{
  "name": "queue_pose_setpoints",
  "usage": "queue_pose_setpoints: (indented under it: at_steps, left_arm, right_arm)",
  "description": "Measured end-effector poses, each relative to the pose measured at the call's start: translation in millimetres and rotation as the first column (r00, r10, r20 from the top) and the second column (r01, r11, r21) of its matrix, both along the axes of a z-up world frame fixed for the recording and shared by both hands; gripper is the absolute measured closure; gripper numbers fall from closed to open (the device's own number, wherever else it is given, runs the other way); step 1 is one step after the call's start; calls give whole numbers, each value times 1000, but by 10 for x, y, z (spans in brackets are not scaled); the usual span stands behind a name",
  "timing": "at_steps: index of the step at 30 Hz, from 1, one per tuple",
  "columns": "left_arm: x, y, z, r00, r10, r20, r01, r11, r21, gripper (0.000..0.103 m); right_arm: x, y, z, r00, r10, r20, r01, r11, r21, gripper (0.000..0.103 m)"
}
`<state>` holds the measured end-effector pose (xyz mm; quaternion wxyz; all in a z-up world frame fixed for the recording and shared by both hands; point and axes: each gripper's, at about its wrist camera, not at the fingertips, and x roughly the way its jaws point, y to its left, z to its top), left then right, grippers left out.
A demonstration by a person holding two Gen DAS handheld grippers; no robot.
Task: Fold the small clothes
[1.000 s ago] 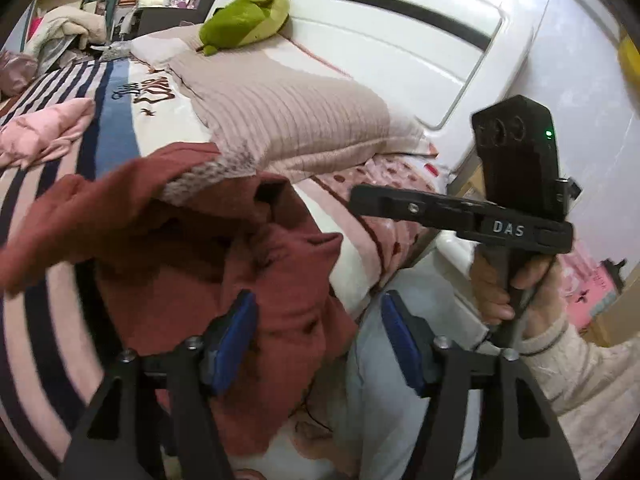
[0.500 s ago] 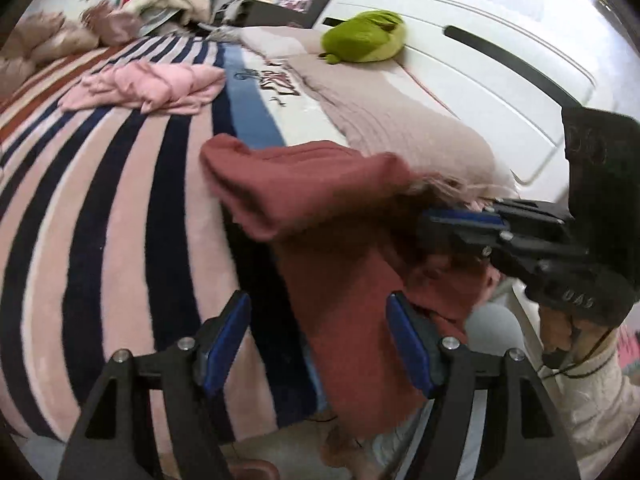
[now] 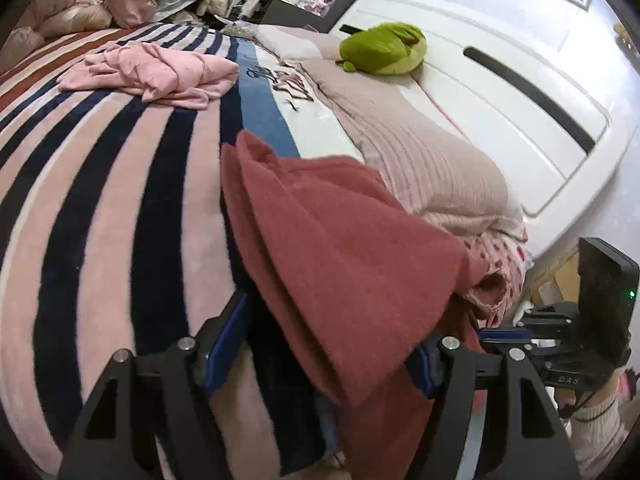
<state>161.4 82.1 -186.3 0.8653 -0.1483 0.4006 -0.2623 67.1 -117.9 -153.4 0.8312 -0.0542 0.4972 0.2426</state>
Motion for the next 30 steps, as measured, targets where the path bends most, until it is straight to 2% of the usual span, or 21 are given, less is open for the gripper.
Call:
queue_pose_setpoints:
  at_steps: [2,4,5,6,8,10,11,12,13,15,16,17,19,20,21,24,26,28,30]
  left_arm:
    - [-28,85,82,999,18,26,-18,1000,-20,37]
    - [-63,145,166,998,28,47,-28,999,-20,37]
    - [-83,170,205,998,34,58,-33,999,-15,37]
    - [-93,182,230,997,38,64,-37,999,-11,37]
    - [-116,221,260,996,46,71,-45,999,-11,37]
    - [-128,262,246,996,53,66,-52,998,-21,37]
    - [-128,275,225,997,55,58,-53,998,-26,37]
    - [-125,285,214,997,54,55,-53,998,-29,37]
    - [-121,287,185,998,49,48,-48,998,-30,37]
    - [-112,255,143,999,32,38,-31,999,-26,37]
    - [-100,232,122,999,23,34,-23,1000,-22,37]
    - [-83,203,96,1000,14,26,-13,1000,-21,37]
    - [-59,149,57,1000,-2,11,2,1000,-25,37]
    - [-44,119,38,1000,-12,3,12,999,-30,37]
    - [-35,91,23,1000,-25,-1,25,999,-36,37]
    - [-10,33,-11,999,-52,-8,51,997,-50,37]
    - [22,-5,-40,998,-62,-23,60,997,-56,37]
    - [41,-59,-69,997,-68,-36,66,996,-56,37]
    - [29,-97,-81,996,-79,-40,76,996,-54,37]
  right_arm:
    - [-43,19,168,999,7,48,-8,1000,23,94]
    - [-51,87,361,993,19,117,-24,999,44,70]
    - [-26,171,461,984,24,178,-28,999,17,52]
    - [13,268,495,977,39,211,-35,999,-24,46]
    - [132,481,478,970,84,229,-68,995,-76,45]
    - [299,689,335,973,143,183,-126,987,-103,42]
    - [398,798,238,972,160,171,-135,980,-148,44]
    - [495,858,187,969,151,197,-113,975,-192,46]
    - [589,852,185,966,124,226,-78,976,-201,47]
    - [782,694,228,973,33,229,-7,993,-114,47]
    - [936,481,272,973,-72,218,80,996,-29,47]
    - [1039,300,290,962,-161,219,165,986,0,48]
    - [1182,44,253,936,-268,227,280,960,-20,49]
    - [1256,-106,211,920,-319,225,341,938,-65,57]
    - [1253,-199,200,918,-334,215,356,932,-70,63]
    - [1022,-457,306,935,-315,161,304,948,89,63]
    - [787,-516,348,962,-252,107,229,955,189,63]
    - [597,-405,316,985,-162,67,147,971,190,63]
    - [411,-228,193,994,-94,54,86,986,141,63]
